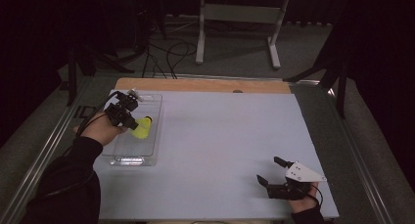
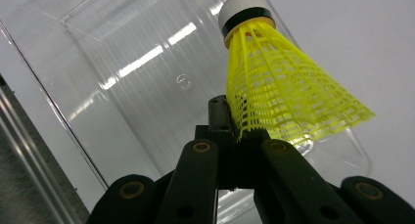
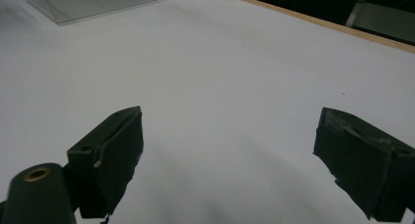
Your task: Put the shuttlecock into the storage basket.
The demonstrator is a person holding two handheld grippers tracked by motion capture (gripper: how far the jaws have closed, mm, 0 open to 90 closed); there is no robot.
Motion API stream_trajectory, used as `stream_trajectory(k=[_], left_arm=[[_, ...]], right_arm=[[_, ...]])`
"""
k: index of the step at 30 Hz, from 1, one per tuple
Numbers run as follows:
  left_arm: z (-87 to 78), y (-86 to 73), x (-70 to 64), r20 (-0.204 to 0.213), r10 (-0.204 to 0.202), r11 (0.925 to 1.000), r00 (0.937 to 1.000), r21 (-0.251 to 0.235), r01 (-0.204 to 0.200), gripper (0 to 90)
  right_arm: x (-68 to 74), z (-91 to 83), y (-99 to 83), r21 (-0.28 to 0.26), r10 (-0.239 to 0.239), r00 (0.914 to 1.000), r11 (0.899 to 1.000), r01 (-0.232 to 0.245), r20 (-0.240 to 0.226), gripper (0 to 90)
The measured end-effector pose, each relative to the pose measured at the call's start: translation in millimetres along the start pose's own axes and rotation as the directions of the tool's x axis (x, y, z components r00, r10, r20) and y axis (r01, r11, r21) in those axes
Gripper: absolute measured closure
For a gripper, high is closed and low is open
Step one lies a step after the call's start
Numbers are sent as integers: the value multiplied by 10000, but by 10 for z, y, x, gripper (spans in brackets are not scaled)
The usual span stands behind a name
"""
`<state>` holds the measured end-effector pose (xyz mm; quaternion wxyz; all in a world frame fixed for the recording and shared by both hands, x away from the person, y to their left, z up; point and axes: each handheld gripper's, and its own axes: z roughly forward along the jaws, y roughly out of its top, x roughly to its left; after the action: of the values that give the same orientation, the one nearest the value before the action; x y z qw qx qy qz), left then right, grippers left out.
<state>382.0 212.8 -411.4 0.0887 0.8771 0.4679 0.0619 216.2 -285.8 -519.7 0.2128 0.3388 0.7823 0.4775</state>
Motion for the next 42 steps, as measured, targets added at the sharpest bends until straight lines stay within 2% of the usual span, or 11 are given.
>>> stream_trajectory(k=[8, 22, 27, 28, 33, 34, 35, 37, 38, 42], left_arm=[[151, 9, -35, -46, -217, 9998, 9998, -46, 216, 896], [329, 9, -65, 173, -46, 10000, 9998, 44, 45, 893], [389, 5, -51, 286, -90, 9996, 9996, 275, 82, 885], [401, 7, -58, 215, -51, 9994, 9998, 341, 44, 884], [456, 15, -100, 404, 157, 9977, 9991, 660, -184, 867], [463, 15, -108, 483, 144, 9973, 9987, 710, -178, 842], [468, 18, -116, 481, 181, 9963, 9987, 827, -220, 777], [463, 22, -149, 44, 429, 9948, 9991, 922, -431, 632], [455, 26, -158, -93, 412, 9950, 9991, 910, -402, 587], [384, 44, -170, -269, 302, 9983, 9992, 502, -289, 403]], right_arm=[[1, -1, 0, 11, -9, 10000, 10000, 9, 7, 114], [-5, -3, -2, 41, 5, 10000, 10000, -5, 10, 114], [-4, -3, -2, 28, 8, 10000, 10000, -8, 10, 114], [-5, -3, -2, 40, 9, 10000, 10000, -9, 11, 114], [-4, -2, -1, 39, 2, 10000, 10000, -2, 19, 114], [-4, -3, -2, 55, 8, 10000, 10000, -8, 18, 114], [-5, -3, -2, 62, 2, 10000, 10000, -2, 26, 114], [-6, -3, -3, 70, 3, 10000, 10000, -3, 27, 114], [-5, -3, -2, 71, 1, 10000, 10000, -1, 32, 114], [-5, -2, -3, 100, 6, 10000, 9999, -7, 27, 114]])
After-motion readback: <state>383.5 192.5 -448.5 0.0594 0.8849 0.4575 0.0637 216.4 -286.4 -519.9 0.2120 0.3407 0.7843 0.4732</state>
